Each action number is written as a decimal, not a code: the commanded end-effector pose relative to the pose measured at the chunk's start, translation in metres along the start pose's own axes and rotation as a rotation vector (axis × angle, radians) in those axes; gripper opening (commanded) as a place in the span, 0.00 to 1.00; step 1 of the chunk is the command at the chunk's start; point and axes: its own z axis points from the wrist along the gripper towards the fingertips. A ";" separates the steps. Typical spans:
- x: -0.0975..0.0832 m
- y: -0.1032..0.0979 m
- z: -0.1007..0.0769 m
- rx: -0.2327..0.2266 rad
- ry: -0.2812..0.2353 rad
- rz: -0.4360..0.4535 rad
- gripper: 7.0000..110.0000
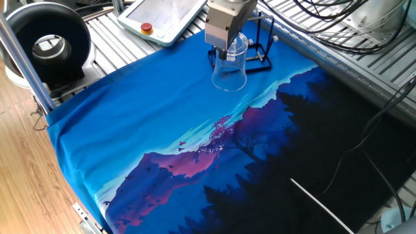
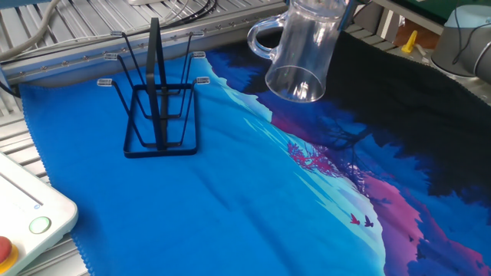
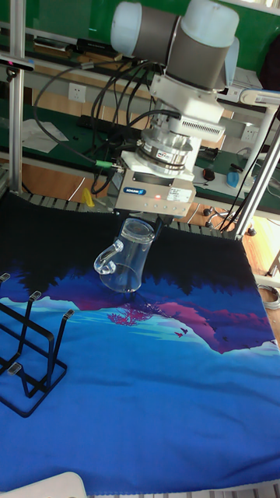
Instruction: Put the cup on the cup rack
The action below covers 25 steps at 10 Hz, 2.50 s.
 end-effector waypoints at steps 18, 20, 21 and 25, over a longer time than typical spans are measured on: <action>-0.039 -0.080 0.004 -0.033 -0.009 -0.014 0.15; -0.049 -0.095 0.013 -0.008 -0.008 -0.032 0.15; -0.052 -0.103 0.016 0.010 -0.005 -0.037 0.15; -0.056 -0.118 0.012 0.026 -0.018 -0.042 0.15</action>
